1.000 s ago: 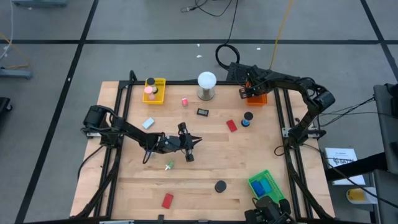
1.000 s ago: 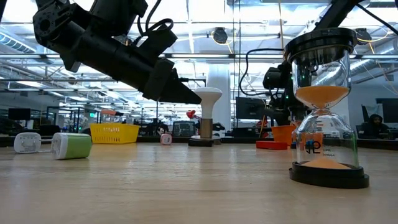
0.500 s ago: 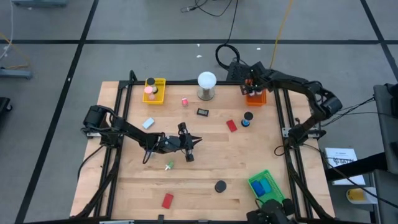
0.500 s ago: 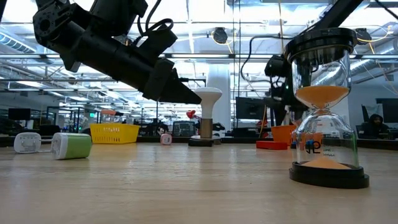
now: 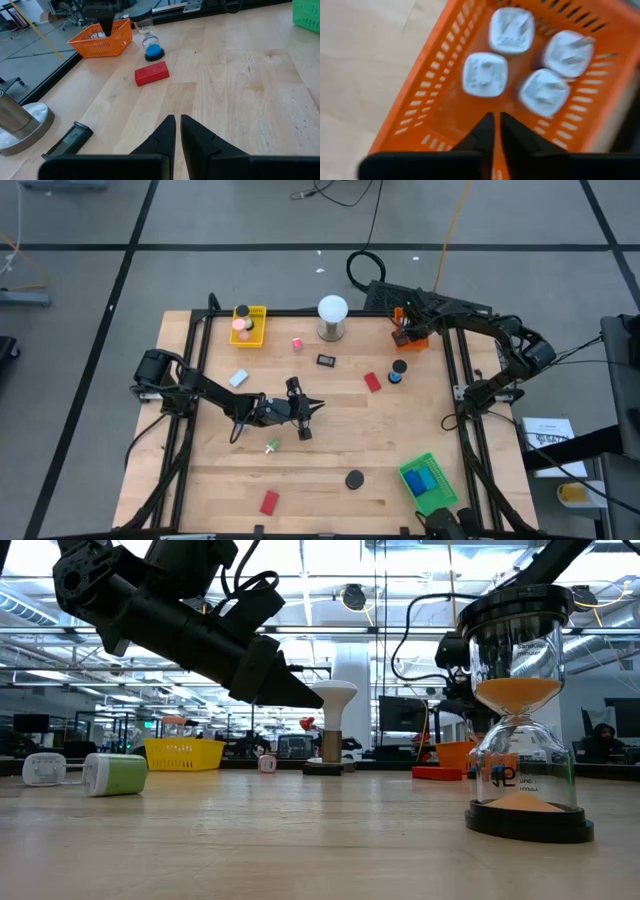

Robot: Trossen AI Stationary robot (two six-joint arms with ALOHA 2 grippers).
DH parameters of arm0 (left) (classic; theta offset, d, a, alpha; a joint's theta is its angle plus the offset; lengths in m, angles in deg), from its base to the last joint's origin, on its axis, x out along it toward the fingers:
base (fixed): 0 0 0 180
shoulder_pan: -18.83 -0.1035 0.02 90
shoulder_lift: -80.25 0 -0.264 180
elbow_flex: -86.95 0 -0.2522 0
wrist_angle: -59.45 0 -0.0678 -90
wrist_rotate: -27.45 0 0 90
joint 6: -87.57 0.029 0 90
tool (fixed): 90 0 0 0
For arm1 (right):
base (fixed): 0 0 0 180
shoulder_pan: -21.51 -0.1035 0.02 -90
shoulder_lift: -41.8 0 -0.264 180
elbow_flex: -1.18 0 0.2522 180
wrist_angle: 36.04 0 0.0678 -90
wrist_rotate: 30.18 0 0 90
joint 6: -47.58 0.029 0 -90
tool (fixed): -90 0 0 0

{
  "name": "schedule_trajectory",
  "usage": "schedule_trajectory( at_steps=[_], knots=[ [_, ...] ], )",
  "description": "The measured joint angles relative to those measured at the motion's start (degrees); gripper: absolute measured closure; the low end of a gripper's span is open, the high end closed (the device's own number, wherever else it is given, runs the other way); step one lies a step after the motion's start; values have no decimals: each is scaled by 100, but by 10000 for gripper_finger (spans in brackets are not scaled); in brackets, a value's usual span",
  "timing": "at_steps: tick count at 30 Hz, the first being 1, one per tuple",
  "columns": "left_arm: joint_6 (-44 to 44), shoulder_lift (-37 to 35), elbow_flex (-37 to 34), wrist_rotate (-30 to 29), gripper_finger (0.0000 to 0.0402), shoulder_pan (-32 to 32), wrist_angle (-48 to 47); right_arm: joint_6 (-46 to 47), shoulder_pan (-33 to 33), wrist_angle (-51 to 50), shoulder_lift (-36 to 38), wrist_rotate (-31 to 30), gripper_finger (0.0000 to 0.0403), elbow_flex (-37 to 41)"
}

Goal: Pick & Place Office items
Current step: Put the top red digital clock into the green bin

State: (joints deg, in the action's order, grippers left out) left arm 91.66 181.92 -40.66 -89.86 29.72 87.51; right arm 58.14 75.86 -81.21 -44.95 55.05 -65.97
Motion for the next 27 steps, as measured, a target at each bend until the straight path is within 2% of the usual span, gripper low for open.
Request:
schedule_trajectory(
  at_steps=[4,17,22,27],
  knots=[
    [7,0,0,0,366,0,0,-19,92,422,-4,61,387,218],
    [-19,0,0,-18,366,-10,-10,-147,202,659,122,35,396,230],
    [-542,2,0,-41,366,-134,-279,-440,6,422,702,19,392,230],
    [-467,7,0,-324,366,-184,-379,-874,-374,155,1635,15,391,230]
  ],
)
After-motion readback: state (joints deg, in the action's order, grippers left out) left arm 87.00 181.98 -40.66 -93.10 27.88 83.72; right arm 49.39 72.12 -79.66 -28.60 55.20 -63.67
